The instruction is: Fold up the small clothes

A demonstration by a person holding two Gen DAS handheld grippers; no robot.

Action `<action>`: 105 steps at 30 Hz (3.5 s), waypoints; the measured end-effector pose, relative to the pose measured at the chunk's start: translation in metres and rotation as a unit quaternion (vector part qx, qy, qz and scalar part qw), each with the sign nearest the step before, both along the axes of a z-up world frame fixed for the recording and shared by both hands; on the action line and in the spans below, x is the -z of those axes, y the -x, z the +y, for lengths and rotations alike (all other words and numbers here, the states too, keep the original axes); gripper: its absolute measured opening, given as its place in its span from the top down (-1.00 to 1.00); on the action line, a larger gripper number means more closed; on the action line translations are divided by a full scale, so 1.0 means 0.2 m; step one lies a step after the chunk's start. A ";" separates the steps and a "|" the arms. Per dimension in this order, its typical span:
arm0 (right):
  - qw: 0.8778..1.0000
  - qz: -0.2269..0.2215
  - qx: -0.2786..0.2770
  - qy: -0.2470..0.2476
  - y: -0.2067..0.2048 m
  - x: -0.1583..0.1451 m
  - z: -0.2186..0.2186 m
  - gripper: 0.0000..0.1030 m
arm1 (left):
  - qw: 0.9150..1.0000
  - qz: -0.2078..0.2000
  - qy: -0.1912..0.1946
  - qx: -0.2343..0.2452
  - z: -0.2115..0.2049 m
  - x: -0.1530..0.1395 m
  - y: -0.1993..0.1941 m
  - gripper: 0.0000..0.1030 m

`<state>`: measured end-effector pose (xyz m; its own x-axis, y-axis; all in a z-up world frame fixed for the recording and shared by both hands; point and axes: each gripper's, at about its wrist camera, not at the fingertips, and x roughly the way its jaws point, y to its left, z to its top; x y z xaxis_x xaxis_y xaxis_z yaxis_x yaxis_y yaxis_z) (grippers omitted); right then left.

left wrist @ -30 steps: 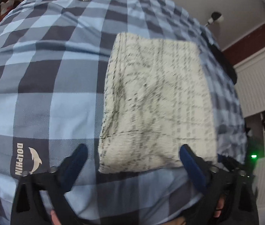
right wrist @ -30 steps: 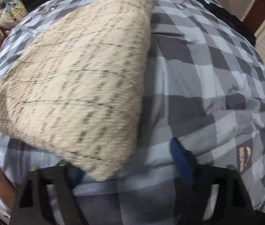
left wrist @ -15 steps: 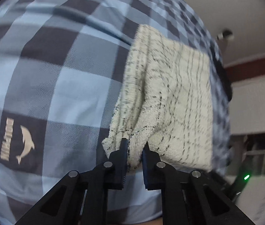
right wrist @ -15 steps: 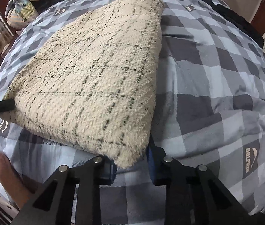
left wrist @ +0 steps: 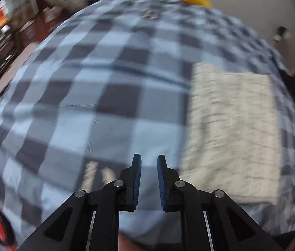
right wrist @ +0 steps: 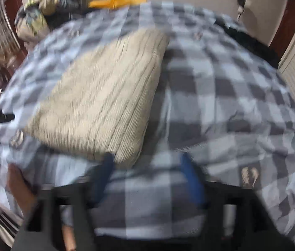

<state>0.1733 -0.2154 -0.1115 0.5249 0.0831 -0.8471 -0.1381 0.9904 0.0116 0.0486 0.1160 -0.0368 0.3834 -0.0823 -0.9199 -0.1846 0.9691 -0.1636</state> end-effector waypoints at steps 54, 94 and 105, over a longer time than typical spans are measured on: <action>0.970 0.073 0.132 -0.190 -1.10 0.26 -0.35 -0.59 | 0.995 -0.080 -0.040 -0.042 -0.29 0.19 -1.18 -0.93; 0.901 0.144 0.070 -0.403 -1.43 0.35 -0.39 -0.52 | 0.972 -0.014 0.147 0.182 -0.99 0.14 -0.40 -0.93; 0.904 0.208 0.077 -0.365 -1.72 0.45 -0.32 0.26 | 0.966 -0.051 0.045 0.249 -1.16 0.27 -0.18 -0.95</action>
<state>0.5171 -0.2803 -0.2010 0.2259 0.6529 -0.7230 0.1673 0.7051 0.6891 0.0855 -0.1155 -0.0900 0.3642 -0.3570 -0.8602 0.3219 0.9149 -0.2434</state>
